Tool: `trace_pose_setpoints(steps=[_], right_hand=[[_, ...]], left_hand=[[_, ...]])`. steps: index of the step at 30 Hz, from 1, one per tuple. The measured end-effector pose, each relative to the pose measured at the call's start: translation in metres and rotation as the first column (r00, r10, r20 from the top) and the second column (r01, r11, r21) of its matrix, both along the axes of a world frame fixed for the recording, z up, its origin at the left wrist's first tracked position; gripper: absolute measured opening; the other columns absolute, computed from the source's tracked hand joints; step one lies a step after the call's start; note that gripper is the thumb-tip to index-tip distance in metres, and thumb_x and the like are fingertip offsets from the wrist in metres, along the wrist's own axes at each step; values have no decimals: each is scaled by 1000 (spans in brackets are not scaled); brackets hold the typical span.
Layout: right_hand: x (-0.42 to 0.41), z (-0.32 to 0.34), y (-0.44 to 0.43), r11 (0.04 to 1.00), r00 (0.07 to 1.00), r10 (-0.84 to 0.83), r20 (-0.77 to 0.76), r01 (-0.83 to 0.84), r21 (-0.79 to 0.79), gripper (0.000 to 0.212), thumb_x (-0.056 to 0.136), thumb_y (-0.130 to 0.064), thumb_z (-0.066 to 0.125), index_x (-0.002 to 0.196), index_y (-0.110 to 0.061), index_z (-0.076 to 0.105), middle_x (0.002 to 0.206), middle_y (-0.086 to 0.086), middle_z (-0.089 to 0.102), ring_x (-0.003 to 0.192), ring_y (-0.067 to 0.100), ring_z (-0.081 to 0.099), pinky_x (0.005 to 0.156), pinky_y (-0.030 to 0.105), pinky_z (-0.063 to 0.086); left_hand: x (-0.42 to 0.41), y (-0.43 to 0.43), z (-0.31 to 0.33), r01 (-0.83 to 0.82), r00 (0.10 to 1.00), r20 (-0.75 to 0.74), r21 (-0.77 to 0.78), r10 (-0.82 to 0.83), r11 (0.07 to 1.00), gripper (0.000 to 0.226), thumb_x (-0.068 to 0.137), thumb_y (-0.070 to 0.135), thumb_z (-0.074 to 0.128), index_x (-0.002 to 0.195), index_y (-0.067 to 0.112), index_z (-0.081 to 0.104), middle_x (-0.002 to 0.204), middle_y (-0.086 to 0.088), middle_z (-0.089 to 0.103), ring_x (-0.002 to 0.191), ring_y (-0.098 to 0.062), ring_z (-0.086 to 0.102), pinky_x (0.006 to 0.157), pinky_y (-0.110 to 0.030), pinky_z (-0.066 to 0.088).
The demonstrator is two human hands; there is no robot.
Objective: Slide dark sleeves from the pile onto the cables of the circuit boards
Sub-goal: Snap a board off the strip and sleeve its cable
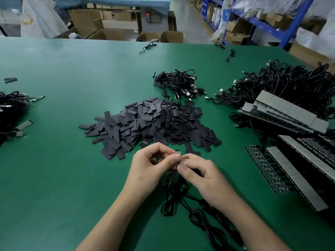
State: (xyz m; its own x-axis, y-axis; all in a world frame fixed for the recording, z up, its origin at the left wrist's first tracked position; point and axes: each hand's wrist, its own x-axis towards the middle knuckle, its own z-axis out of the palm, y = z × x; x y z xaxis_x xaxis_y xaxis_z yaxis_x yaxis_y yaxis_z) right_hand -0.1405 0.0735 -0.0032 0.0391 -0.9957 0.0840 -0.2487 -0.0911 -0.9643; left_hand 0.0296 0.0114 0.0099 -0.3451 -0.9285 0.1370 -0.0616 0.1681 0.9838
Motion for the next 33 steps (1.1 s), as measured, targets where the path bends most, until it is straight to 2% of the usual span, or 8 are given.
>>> trace_pose_setpoints(steps=[3, 6, 9, 12, 17, 21, 25, 33], right_hand=[[0, 4, 0, 999, 998, 19, 53, -21, 31, 33, 99, -46, 53, 108, -29, 81, 113, -5, 76, 116, 14, 67, 104, 33, 48], [2, 11, 0, 998, 993, 33, 112, -38, 40, 33, 101, -46, 49, 117, -38, 78, 111, -16, 77, 110, -3, 66, 93, 8, 43], [1, 12, 0, 998, 989, 52, 137, -55, 22, 34, 103, -43, 48, 126, -39, 73, 125, -14, 73, 125, 1, 60, 98, 6, 38], [-2, 13, 1, 998, 975, 58, 213, -61, 7, 34, 103, -40, 49, 123, -33, 75, 129, -7, 72, 130, 9, 59, 105, 17, 40], [-6, 21, 5, 984, 817, 110, 566, -171, 57, 32, 101, -32, 51, 108, -16, 78, 106, 17, 77, 98, 30, 74, 87, 34, 57], [-7, 27, 8, 962, 764, 133, 631, -252, 102, 31, 102, -33, 52, 96, -15, 76, 86, 14, 77, 78, 29, 74, 72, 37, 59], [-10, 30, 10, 950, 775, 132, 618, -278, 145, 34, 103, -31, 48, 90, -15, 75, 76, 12, 74, 66, 26, 71, 59, 30, 55], [-9, 26, 8, 944, 810, 118, 574, -270, 187, 34, 104, -31, 47, 90, -16, 73, 70, 9, 70, 60, 22, 68, 55, 28, 52]], left_hand=[[3, -5, -2, -57, 996, 63, -59, 61, 997, 7, 87, 34, 78, 85, 28, 75, 77, 1, 72, 72, -28, 65, 69, -38, 54], [6, -13, -8, -200, 939, 222, -272, 264, 941, 5, 92, 24, 75, 91, 28, 75, 84, 15, 69, 74, -9, 59, 67, -15, 42], [8, -21, -13, -269, 853, 332, -380, 402, 885, 12, 92, 19, 75, 102, 26, 76, 95, 16, 65, 82, -7, 59, 77, -25, 51], [11, -29, -17, -334, 777, 373, -439, 508, 834, 23, 92, 22, 75, 115, 25, 73, 105, 11, 63, 93, -11, 60, 84, -34, 53], [12, -43, -19, -283, 627, 499, -569, 598, 772, 38, 91, 29, 75, 127, 22, 68, 116, 1, 63, 108, -24, 57, 86, -41, 51], [14, -61, -15, -231, 542, 599, -569, 590, 790, 37, 92, 33, 74, 126, 18, 70, 118, -5, 66, 110, -30, 58, 89, -42, 48], [15, -69, -13, -175, 507, 625, -600, 594, 781, 33, 88, 35, 79, 117, 21, 76, 108, -3, 72, 105, -30, 61, 86, -42, 49], [27, -65, -4, -231, 550, 547, -626, 631, 745, 22, 87, 26, 80, 108, 22, 79, 100, 0, 74, 95, -28, 64, 77, -38, 50]])
